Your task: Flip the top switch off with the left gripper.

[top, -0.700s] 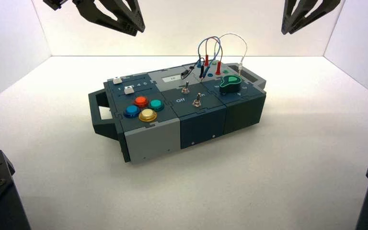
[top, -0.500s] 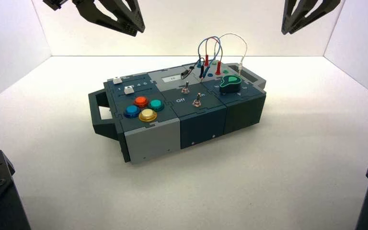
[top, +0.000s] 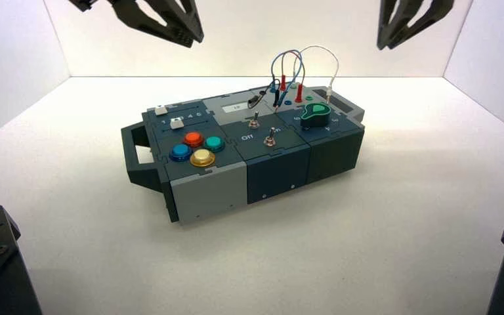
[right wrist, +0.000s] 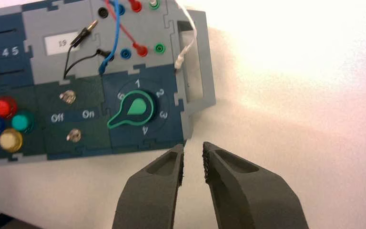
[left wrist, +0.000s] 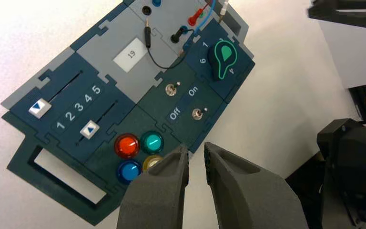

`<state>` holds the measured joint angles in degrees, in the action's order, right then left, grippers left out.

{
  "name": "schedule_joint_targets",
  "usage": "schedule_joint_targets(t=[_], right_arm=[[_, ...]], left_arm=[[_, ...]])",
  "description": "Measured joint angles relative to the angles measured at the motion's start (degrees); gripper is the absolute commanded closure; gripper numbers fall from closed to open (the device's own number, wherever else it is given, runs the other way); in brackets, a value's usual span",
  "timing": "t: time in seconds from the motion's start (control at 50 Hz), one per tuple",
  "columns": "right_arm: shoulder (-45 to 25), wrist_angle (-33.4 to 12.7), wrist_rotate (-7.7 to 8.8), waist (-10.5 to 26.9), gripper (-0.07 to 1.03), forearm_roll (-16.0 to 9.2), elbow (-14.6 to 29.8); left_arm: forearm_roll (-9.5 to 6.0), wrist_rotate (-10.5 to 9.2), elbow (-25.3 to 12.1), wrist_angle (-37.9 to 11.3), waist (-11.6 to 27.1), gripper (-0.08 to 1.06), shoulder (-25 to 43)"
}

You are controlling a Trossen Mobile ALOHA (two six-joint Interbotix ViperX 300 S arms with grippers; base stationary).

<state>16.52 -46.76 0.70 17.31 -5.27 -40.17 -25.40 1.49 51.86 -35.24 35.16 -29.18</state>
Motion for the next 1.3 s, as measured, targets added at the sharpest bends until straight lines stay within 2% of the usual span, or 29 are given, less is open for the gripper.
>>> schedule_joint_targets(t=[0.36,0.68,1.0,1.16,1.22,1.3], right_arm=[[-13.6,0.1,0.35,0.0,0.63,1.3,7.8],[-25.8,0.4,0.35,0.0,0.59,1.6,13.2],[-31.1,0.4,0.35,-1.0,0.57,2.9,16.8],[-33.7,-0.1,0.97,-1.6,0.57,3.3,18.1],[-34.5,-0.1,1.05,-1.7,0.59,3.3,18.4],[-35.2,-0.2,1.05,-1.6,0.73,3.3,18.4]], left_arm=[[0.00,0.00,-1.4,-0.8,0.0,0.77,0.4],[0.09,1.05,-1.7,-2.8,-0.1,0.77,0.4],[-0.09,-0.09,-3.4,-3.8,0.0,0.77,0.4],[-0.18,-0.18,-3.8,-3.8,0.0,0.77,0.6],[-0.18,-0.26,-3.8,-3.8,0.0,0.77,1.1],[-0.35,-0.44,-3.9,-3.8,0.0,0.82,1.8]])
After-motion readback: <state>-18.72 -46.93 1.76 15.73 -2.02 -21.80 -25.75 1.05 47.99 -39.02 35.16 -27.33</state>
